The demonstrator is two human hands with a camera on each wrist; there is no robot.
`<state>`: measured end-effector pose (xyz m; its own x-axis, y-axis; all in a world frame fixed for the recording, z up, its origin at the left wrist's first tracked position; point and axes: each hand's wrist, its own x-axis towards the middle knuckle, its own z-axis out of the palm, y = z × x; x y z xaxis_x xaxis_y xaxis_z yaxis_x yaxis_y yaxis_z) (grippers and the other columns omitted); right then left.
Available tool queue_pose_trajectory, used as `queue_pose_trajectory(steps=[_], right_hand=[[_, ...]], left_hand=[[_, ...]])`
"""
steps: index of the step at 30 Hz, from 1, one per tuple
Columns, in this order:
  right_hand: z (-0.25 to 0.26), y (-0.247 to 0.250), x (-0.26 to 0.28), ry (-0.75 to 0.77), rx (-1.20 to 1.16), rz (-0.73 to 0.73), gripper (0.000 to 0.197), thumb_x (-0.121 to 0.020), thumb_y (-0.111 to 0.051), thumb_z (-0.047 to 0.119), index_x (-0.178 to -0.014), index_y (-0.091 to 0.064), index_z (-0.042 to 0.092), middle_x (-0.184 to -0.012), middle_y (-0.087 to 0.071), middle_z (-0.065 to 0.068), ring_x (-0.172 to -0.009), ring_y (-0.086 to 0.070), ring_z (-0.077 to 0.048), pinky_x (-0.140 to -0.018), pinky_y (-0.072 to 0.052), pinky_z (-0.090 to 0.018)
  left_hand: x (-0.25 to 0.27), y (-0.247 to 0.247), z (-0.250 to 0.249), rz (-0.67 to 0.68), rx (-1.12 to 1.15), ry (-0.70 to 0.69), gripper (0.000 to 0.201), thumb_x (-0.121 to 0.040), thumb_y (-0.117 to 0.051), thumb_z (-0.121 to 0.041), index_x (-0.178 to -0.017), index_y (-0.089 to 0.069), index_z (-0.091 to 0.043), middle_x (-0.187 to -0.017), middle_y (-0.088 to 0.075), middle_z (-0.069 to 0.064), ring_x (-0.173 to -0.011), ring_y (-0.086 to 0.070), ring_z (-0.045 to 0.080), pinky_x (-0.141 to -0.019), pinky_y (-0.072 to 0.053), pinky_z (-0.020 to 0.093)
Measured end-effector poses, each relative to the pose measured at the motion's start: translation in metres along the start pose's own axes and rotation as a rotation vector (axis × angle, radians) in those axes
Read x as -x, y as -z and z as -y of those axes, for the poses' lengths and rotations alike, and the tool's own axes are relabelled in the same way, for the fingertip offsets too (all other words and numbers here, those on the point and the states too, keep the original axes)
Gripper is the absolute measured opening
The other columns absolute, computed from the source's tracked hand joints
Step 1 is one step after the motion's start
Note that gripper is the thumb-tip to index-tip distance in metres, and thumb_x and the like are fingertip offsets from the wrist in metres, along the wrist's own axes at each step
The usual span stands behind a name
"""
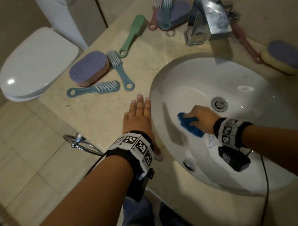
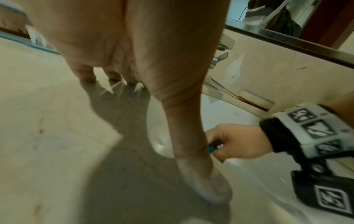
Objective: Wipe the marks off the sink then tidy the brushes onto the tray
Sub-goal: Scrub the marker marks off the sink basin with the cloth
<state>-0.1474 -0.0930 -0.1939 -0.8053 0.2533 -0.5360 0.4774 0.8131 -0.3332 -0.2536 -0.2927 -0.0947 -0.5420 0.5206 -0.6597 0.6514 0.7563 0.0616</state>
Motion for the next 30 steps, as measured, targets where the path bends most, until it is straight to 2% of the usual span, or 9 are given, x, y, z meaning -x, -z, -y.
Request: queue_pose_trajectory(steps=[6,10,11,12,13,15,21,25,30], right_hand=[[0.007,-0.014,-0.013,0.018,0.03,-0.031,0.037,-0.091,-0.05,0.011,-0.127,-0.058,0.019,-0.116,-0.055,-0.007,-0.105,-0.054,-0.023,-0.088,-0.037,-0.026],[-0.015,0.012,-0.031,-0.095,0.04,0.032,0.038,-0.089,-0.054,0.01,-0.07,-0.044,0.041,-0.058,-0.038,0.006,-0.06,-0.041,0.015,-0.061,-0.018,-0.024],[-0.009,0.006,-0.029,0.104,0.152,0.126,0.033,-0.088,-0.056,0.014,-0.072,-0.044,0.04,-0.058,-0.049,0.003,-0.058,-0.046,0.012,-0.081,-0.01,-0.007],[-0.001,-0.002,-0.021,0.208,0.17,0.182,0.02,-0.088,-0.057,0.019,-0.086,-0.054,0.039,-0.066,-0.059,0.007,-0.06,-0.05,0.006,-0.052,-0.018,-0.016],[0.008,-0.011,-0.015,0.281,0.218,0.262,0.021,-0.088,-0.059,0.024,-0.108,-0.06,0.031,-0.092,-0.063,0.007,-0.082,-0.057,-0.003,-0.07,-0.043,-0.014],[0.022,-0.021,-0.006,0.217,0.312,0.186,0.046,-0.086,-0.063,0.028,-0.131,-0.053,0.021,-0.123,-0.052,-0.005,-0.111,-0.052,-0.024,-0.091,-0.038,-0.025],[-0.01,0.006,-0.037,-0.01,-0.103,-0.022,0.012,-0.09,-0.055,0.009,-0.101,-0.061,0.007,-0.083,-0.066,-0.013,-0.073,-0.067,-0.02,-0.053,-0.041,-0.008],[-0.007,0.013,-0.023,0.155,0.01,0.127,0.029,-0.087,-0.058,0.014,-0.069,-0.049,0.036,-0.068,-0.037,0.013,-0.056,-0.032,0.0,-0.051,-0.034,-0.012],[-0.006,-0.023,0.035,0.236,0.218,0.338,0.044,-0.086,-0.06,0.02,-0.13,-0.054,0.024,-0.11,-0.055,-0.004,-0.103,-0.055,-0.023,-0.089,-0.045,-0.032]], left_hand=[[-0.001,-0.001,0.0,0.001,-0.002,0.003,0.16,-0.043,-0.09,-0.05,-0.143,0.031,-0.015,-0.151,0.034,0.006,-0.144,0.022,0.026,-0.118,-0.001,0.041],[0.001,0.001,0.0,0.0,0.005,0.003,0.159,-0.044,-0.09,-0.049,-0.143,0.031,-0.016,-0.152,0.034,0.006,-0.144,0.021,0.026,-0.118,0.0,0.041],[0.001,0.001,-0.001,-0.001,0.005,0.005,0.159,-0.045,-0.09,-0.048,-0.143,0.031,-0.016,-0.152,0.034,0.006,-0.144,0.021,0.026,-0.118,0.0,0.041],[0.001,0.001,-0.001,0.002,0.002,0.006,0.159,-0.045,-0.09,-0.048,-0.143,0.031,-0.016,-0.152,0.033,0.006,-0.144,0.021,0.026,-0.118,0.0,0.041],[0.001,0.001,-0.002,0.002,-0.004,0.009,0.158,-0.045,-0.09,-0.048,-0.143,0.031,-0.015,-0.152,0.033,0.006,-0.144,0.021,0.026,-0.118,0.0,0.041],[0.0,0.001,-0.002,-0.001,-0.014,0.014,0.158,-0.046,-0.09,-0.047,-0.142,0.031,-0.015,-0.152,0.033,0.006,-0.144,0.021,0.026,-0.118,-0.001,0.04],[0.001,0.0,0.0,0.01,0.022,0.012,0.161,-0.042,-0.091,-0.047,-0.143,0.031,-0.017,-0.151,0.035,0.005,-0.144,0.022,0.026,-0.118,0.0,0.041],[0.001,0.002,-0.001,0.019,0.014,0.009,0.16,-0.043,-0.09,-0.048,-0.143,0.03,-0.016,-0.151,0.034,0.005,-0.144,0.022,0.026,-0.118,0.0,0.041],[0.0,0.001,-0.001,0.02,0.02,0.01,0.16,-0.042,-0.091,-0.047,-0.143,0.03,-0.017,-0.151,0.035,0.005,-0.143,0.022,0.026,-0.118,0.001,0.041]])
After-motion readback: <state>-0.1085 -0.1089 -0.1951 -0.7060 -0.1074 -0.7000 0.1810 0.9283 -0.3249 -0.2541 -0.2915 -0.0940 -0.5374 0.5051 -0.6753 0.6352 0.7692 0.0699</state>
